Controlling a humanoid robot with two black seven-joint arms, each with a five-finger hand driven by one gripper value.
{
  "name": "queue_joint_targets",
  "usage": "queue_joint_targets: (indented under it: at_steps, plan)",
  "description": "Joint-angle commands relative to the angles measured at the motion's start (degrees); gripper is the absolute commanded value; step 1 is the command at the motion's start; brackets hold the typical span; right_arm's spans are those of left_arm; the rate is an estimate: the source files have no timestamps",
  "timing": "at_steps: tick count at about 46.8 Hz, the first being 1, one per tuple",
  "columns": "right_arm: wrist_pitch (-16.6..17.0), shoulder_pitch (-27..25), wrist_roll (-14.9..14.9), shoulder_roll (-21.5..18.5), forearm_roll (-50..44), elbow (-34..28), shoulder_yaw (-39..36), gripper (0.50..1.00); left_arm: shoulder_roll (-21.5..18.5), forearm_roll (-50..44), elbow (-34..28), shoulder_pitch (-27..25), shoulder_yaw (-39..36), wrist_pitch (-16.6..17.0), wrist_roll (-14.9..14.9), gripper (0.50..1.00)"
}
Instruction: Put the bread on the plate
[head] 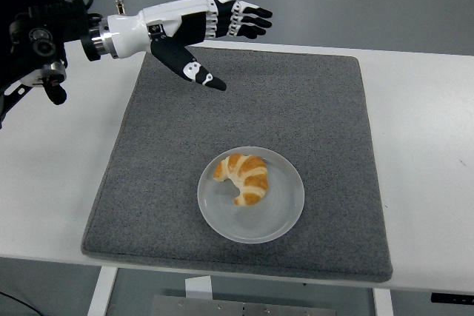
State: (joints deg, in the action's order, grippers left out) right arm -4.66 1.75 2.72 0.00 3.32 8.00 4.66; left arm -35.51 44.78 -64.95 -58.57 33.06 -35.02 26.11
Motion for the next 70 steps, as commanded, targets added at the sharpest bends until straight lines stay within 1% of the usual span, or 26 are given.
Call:
queue_joint_targets:
  at_steps: [1, 5, 8, 15, 21, 26, 34, 40, 43, 49, 54, 65, 70]
  plan:
    - [0.00, 0.01, 0.00, 0.00, 0.02, 0.00, 0.00, 0.954, -1.57, -5.48, 2.54, -0.67, -0.27, 0.02, -0.09, 1.000]
    - [0.00, 0.01, 0.00, 0.00, -0.07, 0.00, 0.00, 0.952, -1.84, -10.23, 5.79, -1.29, -0.54, 0.02, -0.44, 1.000]
    - [0.00, 0.01, 0.00, 0.00, 0.02, -0.09, 0.00, 0.954, -1.84, -12.08, 8.43, -1.46, -0.54, 0.02, -1.58, 1.000]
    - [0.00, 0.01, 0.00, 0.00, -0.07, -0.09, 0.00, 0.952, -1.84, -15.33, 14.93, -1.46, 0.08, 0.02, -6.50, 1.000]
    - [0.00, 0.01, 0.00, 0.00, 0.02, 0.00, 0.00, 0.952, -1.75, -21.83, 19.06, -1.29, -0.10, 0.02, -10.37, 1.000]
    - [0.00, 0.01, 0.00, 0.00, 0.02, 0.00, 0.00, 0.952, -1.67, -27.81, 22.49, -1.20, -0.10, 0.02, -14.50, 1.000]
    - [0.00, 0.01, 0.00, 0.00, -0.07, 0.00, 0.00, 0.952, -1.23, -37.65, 26.98, -0.58, -0.10, 0.02, -20.04, 1.000]
    - [0.00, 0.01, 0.00, 0.00, 0.02, 0.00, 0.00, 0.952, -1.14, -43.71, 28.74, 0.12, -0.19, 0.02, -24.26, 1.000]
    - [0.00, 0.01, 0.00, 0.00, 0.02, 0.00, 0.00, 0.952, -0.79, -46.79, 29.96, 0.47, -0.10, 0.02, -25.84, 1.000]
    - [0.00, 0.01, 0.00, 0.00, 0.02, 0.00, 0.00, 0.952, 0.62, -53.47, 32.60, 0.47, -0.19, 0.02, -27.86, 1.000]
    - [0.00, 0.01, 0.00, 0.00, 0.02, 0.00, 0.00, 0.952, 2.64, -56.11, 34.18, 0.56, -0.10, 0.02, -30.24, 1.000]
    - [0.00, 0.01, 0.00, 0.00, 0.02, 0.00, 0.00, 0.952, 6.77, -60.33, 34.80, 1.61, 0.08, 0.02, -32.44, 1.000]
    - [0.00, 0.01, 0.00, 0.00, 0.02, 0.00, -0.09, 0.952, 8.79, -63.84, 34.72, 1.70, 0.08, 0.02, -32.61, 1.000]
